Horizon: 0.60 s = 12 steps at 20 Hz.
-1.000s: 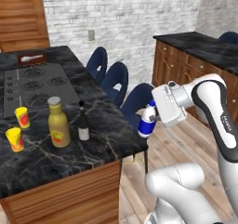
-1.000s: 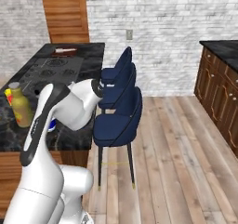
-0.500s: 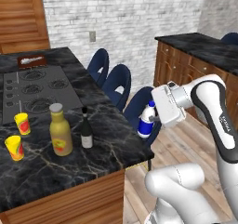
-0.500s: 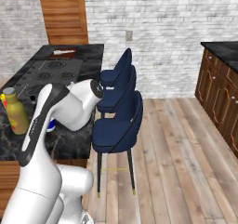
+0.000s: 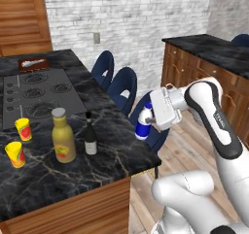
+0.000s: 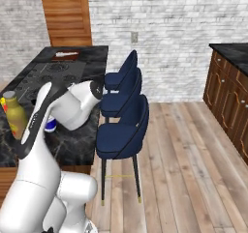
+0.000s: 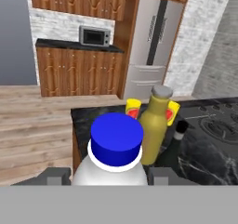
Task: Place the drinks on the dining counter in a tight cluster.
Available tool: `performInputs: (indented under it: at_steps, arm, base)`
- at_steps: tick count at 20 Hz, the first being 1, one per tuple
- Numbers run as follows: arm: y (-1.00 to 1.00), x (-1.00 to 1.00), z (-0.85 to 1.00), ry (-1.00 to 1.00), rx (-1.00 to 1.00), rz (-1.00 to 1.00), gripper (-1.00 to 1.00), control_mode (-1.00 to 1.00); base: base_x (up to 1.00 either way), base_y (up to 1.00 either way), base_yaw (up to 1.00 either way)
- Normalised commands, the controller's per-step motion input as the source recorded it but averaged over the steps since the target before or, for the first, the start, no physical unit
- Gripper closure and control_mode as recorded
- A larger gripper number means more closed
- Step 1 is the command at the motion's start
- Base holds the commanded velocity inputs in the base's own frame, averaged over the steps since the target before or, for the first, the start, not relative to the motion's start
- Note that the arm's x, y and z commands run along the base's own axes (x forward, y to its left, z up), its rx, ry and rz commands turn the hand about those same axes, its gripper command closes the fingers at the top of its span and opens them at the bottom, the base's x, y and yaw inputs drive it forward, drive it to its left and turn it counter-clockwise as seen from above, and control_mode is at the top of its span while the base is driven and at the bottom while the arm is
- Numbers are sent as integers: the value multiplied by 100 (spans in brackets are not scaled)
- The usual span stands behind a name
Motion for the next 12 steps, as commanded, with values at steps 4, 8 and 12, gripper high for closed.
performInputs:
  at_steps: [4,8,12]
  arm:
    - [1,50,-22,3,-10,2,100,-100]
    - [19,29,-5,7,-9,0,100,-100]
    - [42,7,0,9,-6,0,100,-100]
  base:
    - [0,0,0]
    - [0,0,0]
    - [0,0,0]
